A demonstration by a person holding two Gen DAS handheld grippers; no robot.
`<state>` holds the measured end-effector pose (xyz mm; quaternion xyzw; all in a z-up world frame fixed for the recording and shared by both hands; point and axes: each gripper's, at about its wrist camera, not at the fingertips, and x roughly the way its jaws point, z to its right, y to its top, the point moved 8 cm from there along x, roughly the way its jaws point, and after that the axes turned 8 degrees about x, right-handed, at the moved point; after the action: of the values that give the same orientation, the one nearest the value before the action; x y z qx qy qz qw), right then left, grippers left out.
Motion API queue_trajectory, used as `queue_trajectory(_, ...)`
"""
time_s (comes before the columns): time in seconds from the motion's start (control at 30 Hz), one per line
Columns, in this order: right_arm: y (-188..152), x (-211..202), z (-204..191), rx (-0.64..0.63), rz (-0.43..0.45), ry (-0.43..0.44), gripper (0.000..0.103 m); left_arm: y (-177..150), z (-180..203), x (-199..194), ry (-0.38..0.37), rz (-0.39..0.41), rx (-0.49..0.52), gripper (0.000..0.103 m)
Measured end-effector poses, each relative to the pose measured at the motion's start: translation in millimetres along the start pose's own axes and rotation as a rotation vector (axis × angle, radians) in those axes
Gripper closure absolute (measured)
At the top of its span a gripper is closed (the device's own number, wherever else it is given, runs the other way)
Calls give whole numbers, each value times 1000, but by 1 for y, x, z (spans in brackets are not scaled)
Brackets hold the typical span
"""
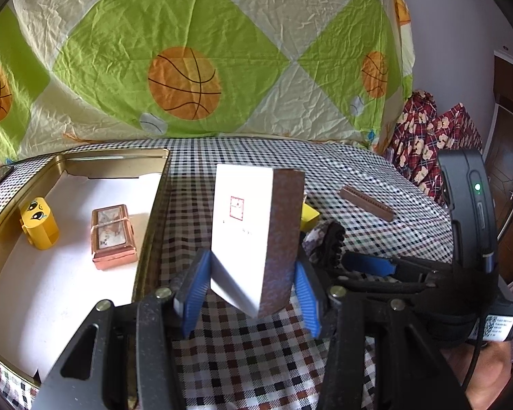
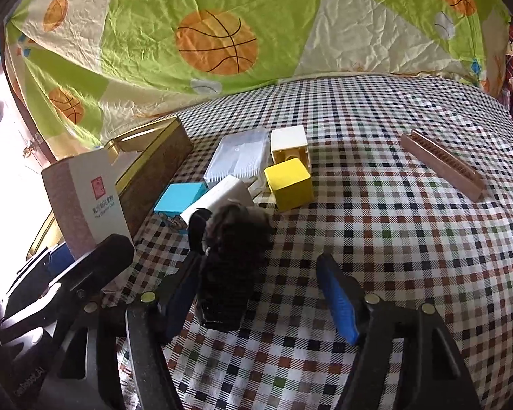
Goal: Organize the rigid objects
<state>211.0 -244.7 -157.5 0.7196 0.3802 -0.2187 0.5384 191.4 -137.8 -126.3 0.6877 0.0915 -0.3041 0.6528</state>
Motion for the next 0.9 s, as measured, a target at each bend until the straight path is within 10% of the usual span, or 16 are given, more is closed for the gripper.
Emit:
queue_trajectory(0.23, -2, -6, -14, -65, 26, 45, 66, 1, 1, -2, -1, 11, -3, 56)
queue_trajectory(0.9, 5, -42, -18, -74, 200, 81, 73, 3, 2, -11, 9, 57, 7, 56)
